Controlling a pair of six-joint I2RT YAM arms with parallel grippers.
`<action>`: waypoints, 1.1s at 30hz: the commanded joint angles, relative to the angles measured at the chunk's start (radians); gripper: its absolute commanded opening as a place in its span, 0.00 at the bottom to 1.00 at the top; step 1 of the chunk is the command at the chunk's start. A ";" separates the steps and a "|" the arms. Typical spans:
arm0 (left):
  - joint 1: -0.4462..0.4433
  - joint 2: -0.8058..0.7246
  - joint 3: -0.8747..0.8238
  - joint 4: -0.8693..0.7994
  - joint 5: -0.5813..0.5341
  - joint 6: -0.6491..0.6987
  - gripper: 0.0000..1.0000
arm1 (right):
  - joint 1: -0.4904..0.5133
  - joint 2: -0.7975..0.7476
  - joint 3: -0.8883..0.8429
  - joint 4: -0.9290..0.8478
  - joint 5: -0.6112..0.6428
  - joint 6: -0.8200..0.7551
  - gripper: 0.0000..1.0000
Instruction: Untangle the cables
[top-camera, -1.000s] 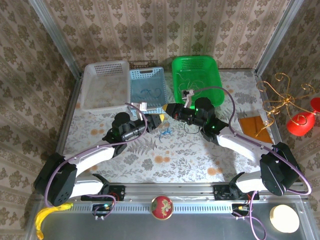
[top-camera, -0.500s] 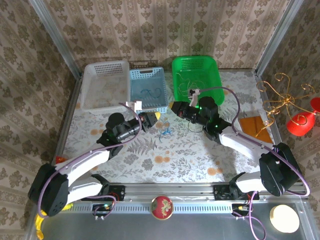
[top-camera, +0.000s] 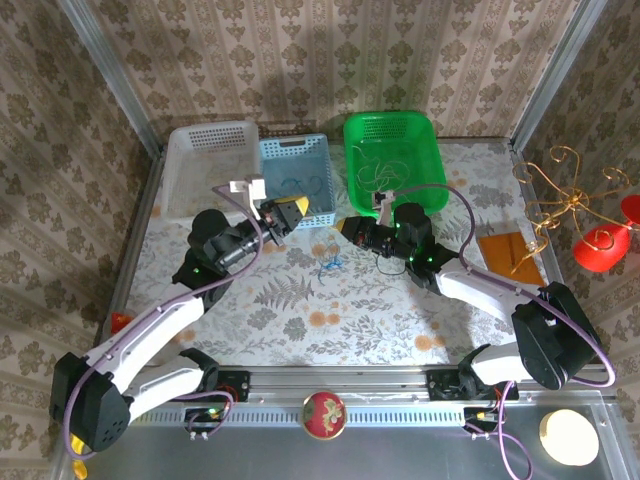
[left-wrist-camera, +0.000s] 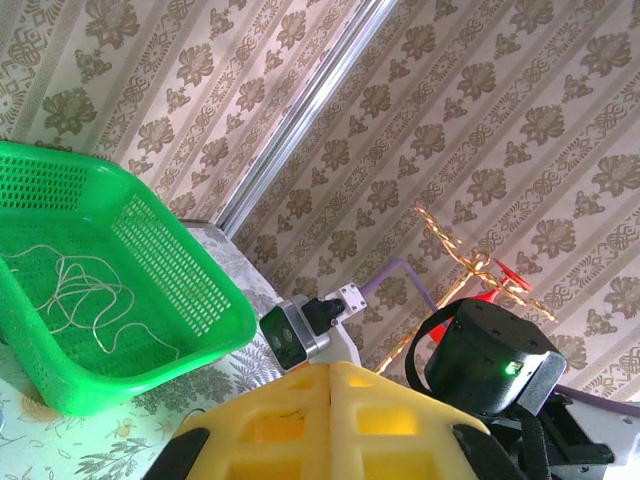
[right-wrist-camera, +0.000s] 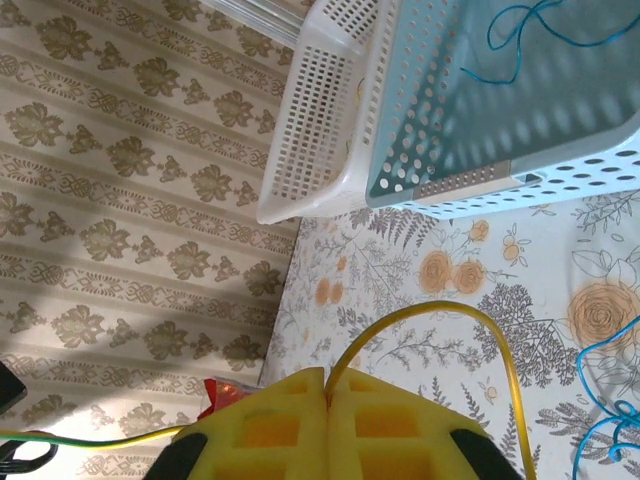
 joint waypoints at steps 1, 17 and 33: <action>0.011 0.003 0.054 -0.014 0.016 0.032 0.00 | 0.007 0.012 0.006 -0.001 -0.040 -0.011 0.19; 0.109 0.005 0.157 -0.162 0.074 0.078 0.00 | 0.005 -0.050 0.023 -0.120 -0.081 -0.147 0.52; 0.389 0.044 0.253 -0.355 0.104 0.170 0.00 | 0.019 -0.072 0.009 -0.226 -0.020 -0.227 0.58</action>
